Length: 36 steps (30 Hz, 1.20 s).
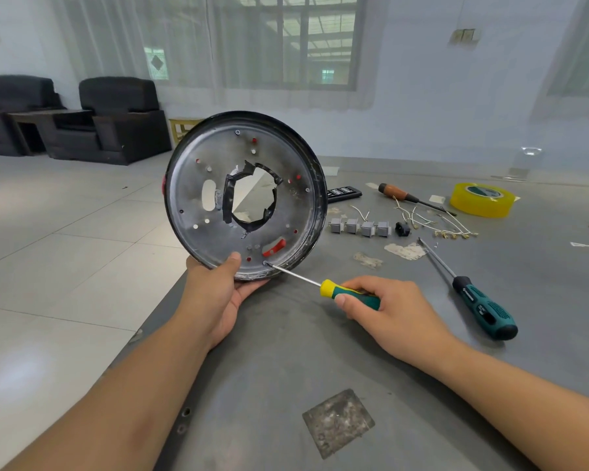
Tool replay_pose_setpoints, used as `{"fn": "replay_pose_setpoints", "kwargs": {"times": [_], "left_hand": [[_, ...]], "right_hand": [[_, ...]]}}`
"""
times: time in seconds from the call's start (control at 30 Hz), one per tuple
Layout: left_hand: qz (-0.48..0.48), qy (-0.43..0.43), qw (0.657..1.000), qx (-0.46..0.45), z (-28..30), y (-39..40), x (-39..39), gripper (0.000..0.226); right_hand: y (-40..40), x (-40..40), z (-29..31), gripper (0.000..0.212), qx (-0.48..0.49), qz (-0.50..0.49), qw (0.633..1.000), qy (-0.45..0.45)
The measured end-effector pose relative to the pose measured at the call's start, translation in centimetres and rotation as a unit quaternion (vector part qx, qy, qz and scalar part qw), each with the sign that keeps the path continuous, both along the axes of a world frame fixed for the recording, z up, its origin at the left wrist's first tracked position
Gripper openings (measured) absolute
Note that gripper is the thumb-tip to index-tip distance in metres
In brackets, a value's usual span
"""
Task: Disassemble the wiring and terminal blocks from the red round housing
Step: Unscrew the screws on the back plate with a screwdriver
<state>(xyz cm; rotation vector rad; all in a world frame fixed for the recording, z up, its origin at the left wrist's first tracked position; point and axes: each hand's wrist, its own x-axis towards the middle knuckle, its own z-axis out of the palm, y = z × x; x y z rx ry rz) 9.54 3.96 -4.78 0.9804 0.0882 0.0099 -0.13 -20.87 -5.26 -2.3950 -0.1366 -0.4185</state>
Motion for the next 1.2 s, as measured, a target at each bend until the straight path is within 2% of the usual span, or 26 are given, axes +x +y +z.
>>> {"fn": "replay_pose_setpoints", "kwargs": {"times": [0.57,0.73,0.83,0.97,1.07,1.13,1.2], "left_hand": [[0.027,-0.035,0.998,0.034,-0.3,-0.5,-0.3,0.037],[0.035,-0.055,0.997,0.052,-0.5,-0.6,-0.4,0.041],[0.034,-0.066,0.995,0.067,-0.6,-0.7,-0.4,0.040],[0.028,-0.070,0.995,0.069,-0.8,-0.7,-0.3,0.041],[0.028,-0.072,0.994,0.078,-0.9,-0.8,-0.2,0.043],[0.027,-0.070,0.994,0.084,-1.0,-0.9,-0.2,0.040],[0.029,-0.065,0.995,0.077,-0.9,-0.9,-0.1,0.038]], "right_hand": [[1.6,-1.1,1.1,0.031,-0.064,-0.045,0.997,0.023],[2.5,-1.3,1.9,0.035,-0.015,-0.040,0.997,0.071],[3.2,-1.1,2.4,0.045,0.083,-0.028,0.986,0.141],[3.7,-1.2,3.2,0.044,0.249,-0.023,0.939,0.237],[3.6,-1.1,3.7,0.042,0.325,-0.017,0.902,0.285],[3.4,-1.0,3.7,0.041,0.301,-0.016,0.911,0.282],[3.5,-1.1,3.7,0.043,0.228,-0.023,0.943,0.242]]}}
